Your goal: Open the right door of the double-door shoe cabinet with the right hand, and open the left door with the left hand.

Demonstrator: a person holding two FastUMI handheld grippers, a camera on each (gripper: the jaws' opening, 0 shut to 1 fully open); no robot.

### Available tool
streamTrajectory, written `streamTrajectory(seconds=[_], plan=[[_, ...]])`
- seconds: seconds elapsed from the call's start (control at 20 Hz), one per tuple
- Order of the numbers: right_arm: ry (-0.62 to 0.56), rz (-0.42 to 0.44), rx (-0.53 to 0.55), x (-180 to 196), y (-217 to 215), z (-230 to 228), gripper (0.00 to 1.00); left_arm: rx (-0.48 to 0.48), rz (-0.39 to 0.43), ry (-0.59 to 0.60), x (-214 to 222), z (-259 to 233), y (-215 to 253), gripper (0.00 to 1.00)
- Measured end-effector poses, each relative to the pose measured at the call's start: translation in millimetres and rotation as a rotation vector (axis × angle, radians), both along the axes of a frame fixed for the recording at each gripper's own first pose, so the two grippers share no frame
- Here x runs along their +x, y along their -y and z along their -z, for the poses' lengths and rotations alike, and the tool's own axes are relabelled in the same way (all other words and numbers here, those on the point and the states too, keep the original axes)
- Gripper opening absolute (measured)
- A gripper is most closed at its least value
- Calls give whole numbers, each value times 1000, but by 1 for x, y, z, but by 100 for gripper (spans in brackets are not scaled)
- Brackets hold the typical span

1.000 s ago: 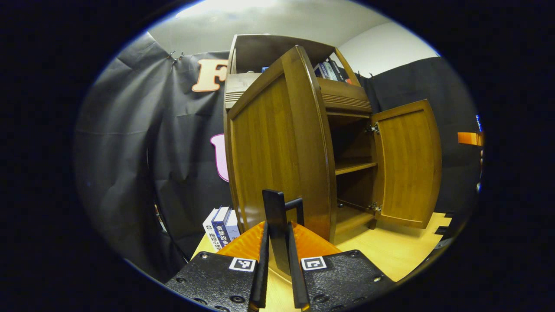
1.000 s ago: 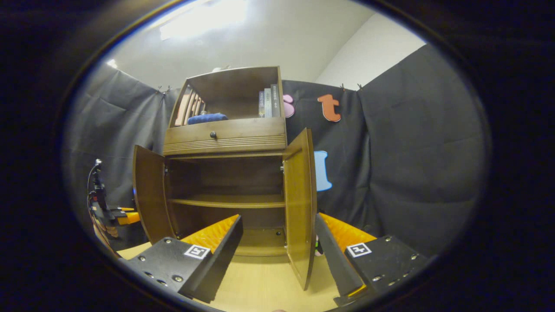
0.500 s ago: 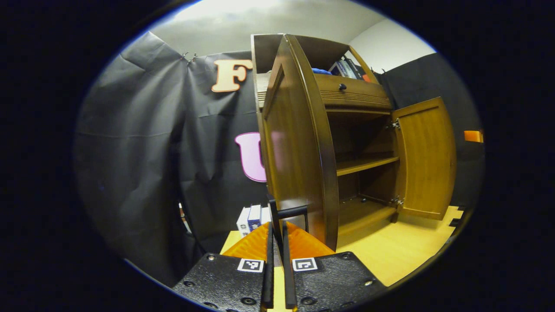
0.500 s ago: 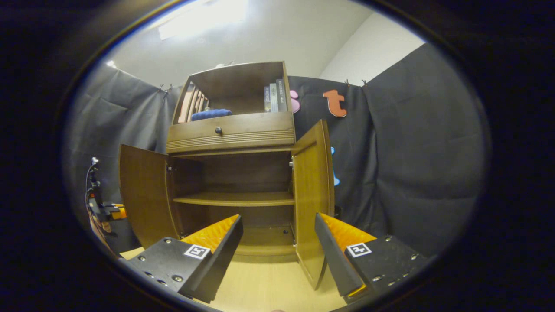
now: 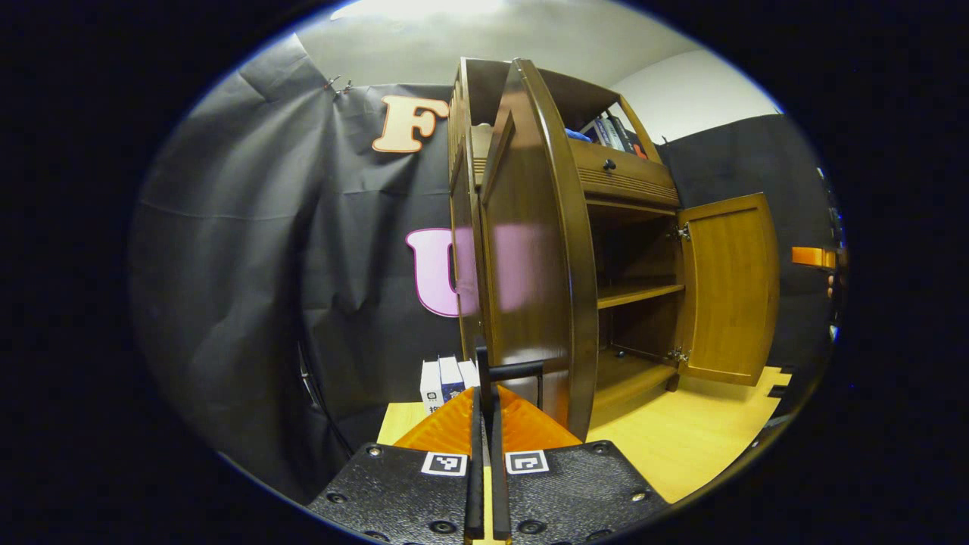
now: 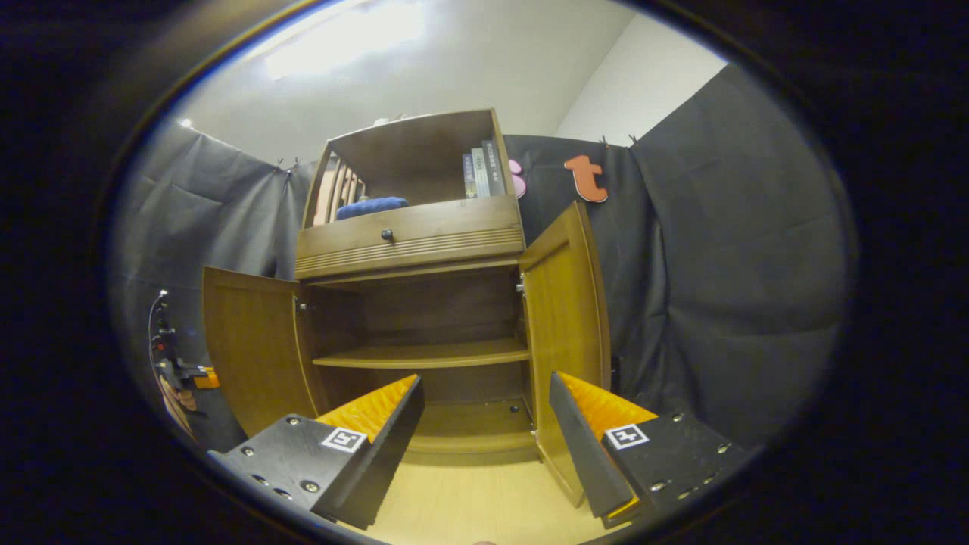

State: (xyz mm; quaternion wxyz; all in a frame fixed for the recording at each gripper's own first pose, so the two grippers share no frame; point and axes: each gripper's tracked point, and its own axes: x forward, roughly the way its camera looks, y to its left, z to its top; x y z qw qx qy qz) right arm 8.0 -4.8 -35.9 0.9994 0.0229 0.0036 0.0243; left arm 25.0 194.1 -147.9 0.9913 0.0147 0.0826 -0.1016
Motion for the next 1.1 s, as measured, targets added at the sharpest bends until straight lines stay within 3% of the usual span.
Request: streamTrajectory(seconds=[0.4, 0.7, 0.8, 0.9, 1.1], plan=[[-34, -22, -8, 8, -11, 13, 99, -24, -28, -1, -4, 1, 12, 6], [-32, -43, 11, 1, -7, 20, 99, 0, -126, -14, -24, 4, 10, 8], [-20, -50, 32, -3, -7, 16, 98, 13, -123, -13, -36, 2, 12, 13], [-11, -64, 39, -8, -10, 13, 98, 17, -154, 3, -46, -6, 6, 14], [-17, -77, 0, -15, -16, 11, 98, 28, -220, 70, -66, -32, 3, 25]])
